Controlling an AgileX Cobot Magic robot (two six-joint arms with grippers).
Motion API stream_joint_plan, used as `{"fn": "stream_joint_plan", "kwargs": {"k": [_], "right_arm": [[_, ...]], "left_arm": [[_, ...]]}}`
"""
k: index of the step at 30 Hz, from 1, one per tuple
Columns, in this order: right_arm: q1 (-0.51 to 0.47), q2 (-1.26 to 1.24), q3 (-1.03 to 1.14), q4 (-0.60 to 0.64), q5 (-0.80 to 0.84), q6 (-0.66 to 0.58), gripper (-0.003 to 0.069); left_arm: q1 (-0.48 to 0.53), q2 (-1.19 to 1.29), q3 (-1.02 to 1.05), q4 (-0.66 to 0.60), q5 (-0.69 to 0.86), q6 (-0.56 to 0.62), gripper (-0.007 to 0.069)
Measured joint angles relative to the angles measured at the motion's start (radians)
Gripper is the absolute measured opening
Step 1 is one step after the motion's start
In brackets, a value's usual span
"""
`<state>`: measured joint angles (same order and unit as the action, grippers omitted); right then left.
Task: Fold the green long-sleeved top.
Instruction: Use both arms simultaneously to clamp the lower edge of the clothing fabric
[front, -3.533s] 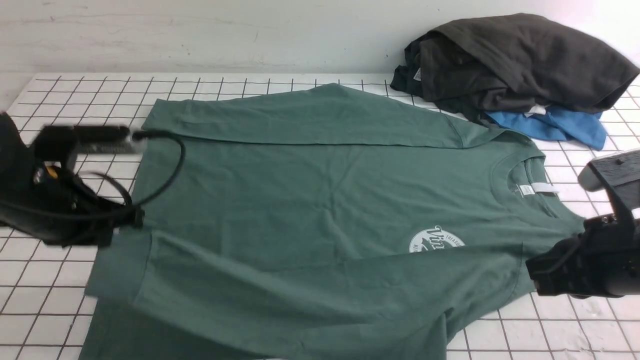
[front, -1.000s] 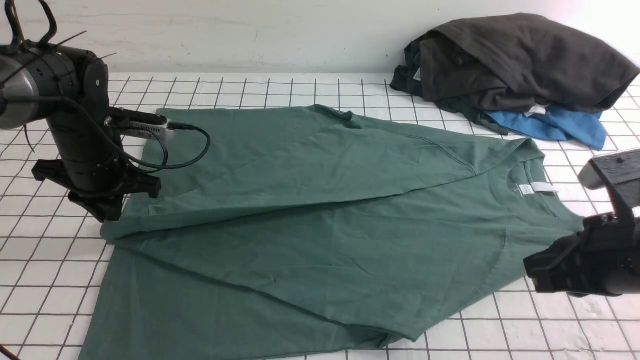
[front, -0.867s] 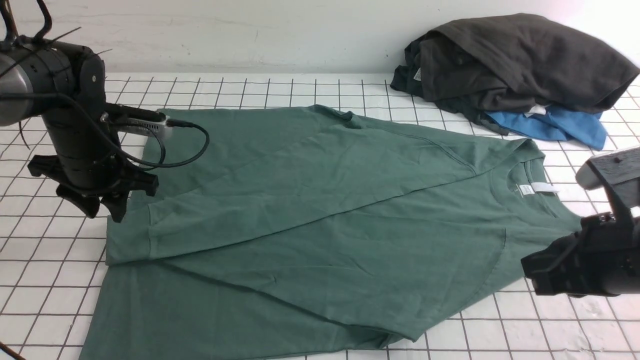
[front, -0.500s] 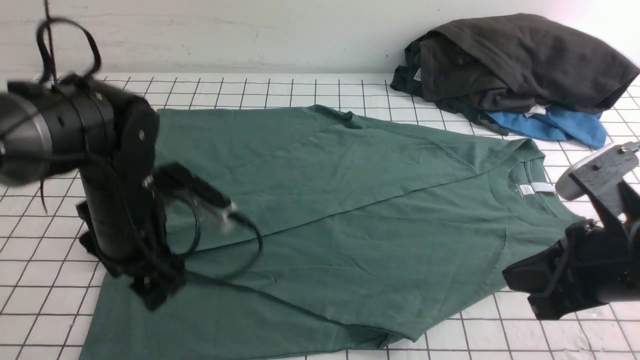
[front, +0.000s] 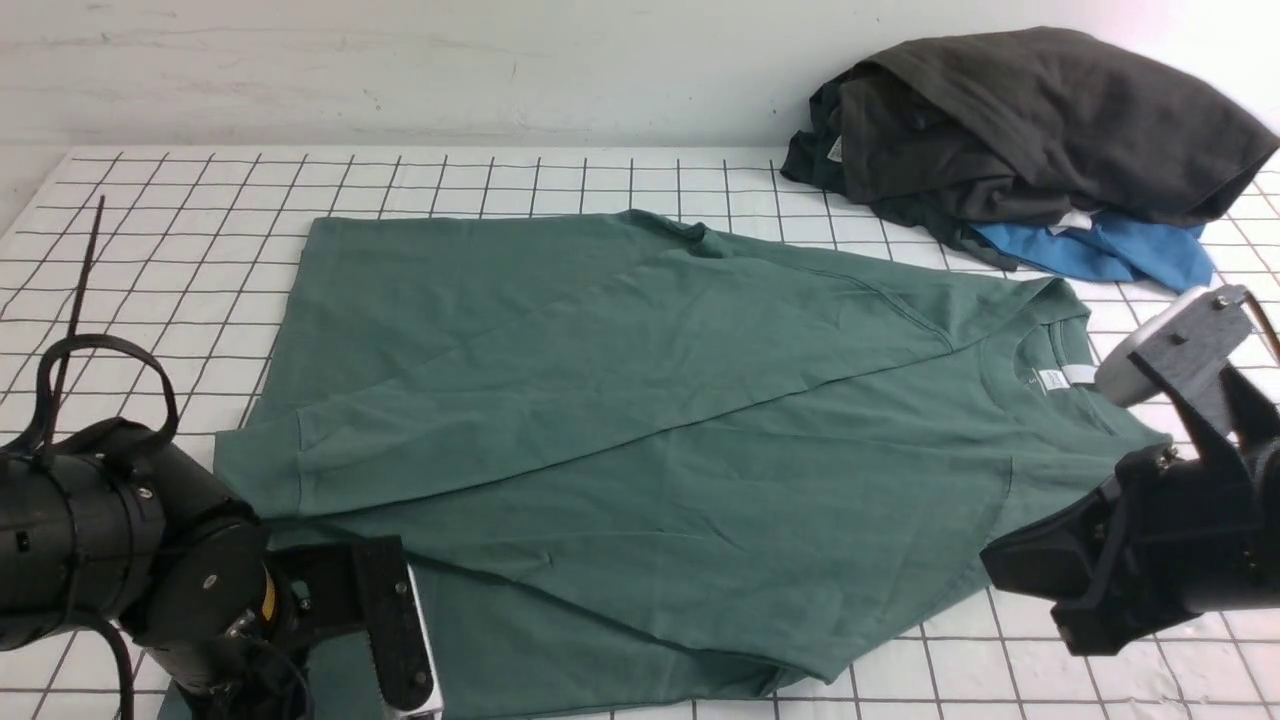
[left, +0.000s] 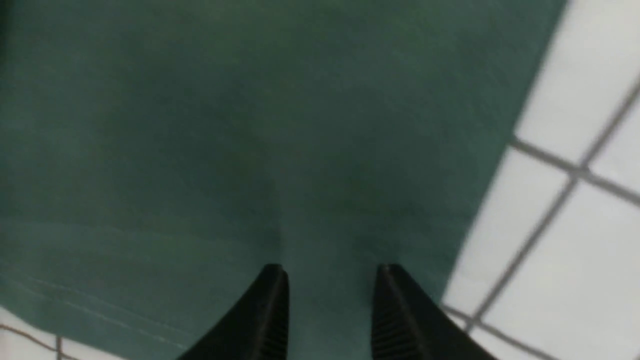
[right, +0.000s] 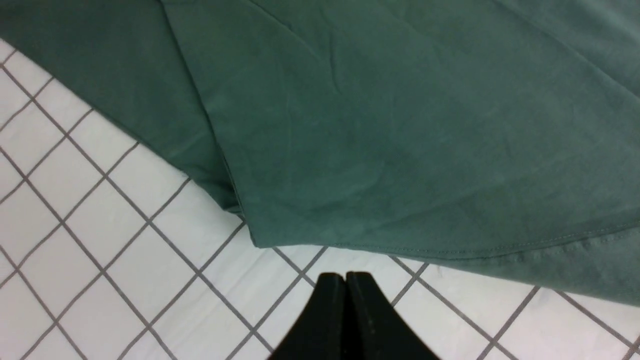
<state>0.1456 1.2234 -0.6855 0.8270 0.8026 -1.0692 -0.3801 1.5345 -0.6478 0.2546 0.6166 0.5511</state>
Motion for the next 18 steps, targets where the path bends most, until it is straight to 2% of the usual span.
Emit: {"fn": "stream_joint_plan", "kwargs": {"k": [4,6,8,11,13,15,18], "right_arm": [[0.0,0.0,0.0,0.0,0.001,-0.002,-0.001],[0.0,0.0,0.0,0.0,0.001,-0.007,-0.001],[0.0,0.0,0.0,0.0,0.001,-0.008,-0.001],[0.0,0.0,0.0,0.001,0.002,-0.019,-0.001],[0.0,0.0,0.0,0.001,0.009,-0.027,-0.001],[0.0,0.0,0.0,0.005,0.019,-0.029,-0.001],[0.0,0.0,0.0,0.024,0.027,-0.031,-0.001]], "left_arm": [[0.0,0.011,0.0,0.0,0.029,-0.094,0.0153],[0.0,0.01,0.0,-0.005,0.035,-0.165,0.0155],[0.0,0.006,0.0,-0.012,0.034,-0.184,0.0166],[0.0,-0.016,0.0,-0.026,0.04,-0.209,0.0266],[0.0,-0.016,0.0,-0.02,0.061,-0.166,0.0344],[0.0,-0.005,0.0,-0.015,0.065,-0.13,0.0372],[0.0,0.036,-0.009,-0.012,0.075,-0.082,0.0377]]}}
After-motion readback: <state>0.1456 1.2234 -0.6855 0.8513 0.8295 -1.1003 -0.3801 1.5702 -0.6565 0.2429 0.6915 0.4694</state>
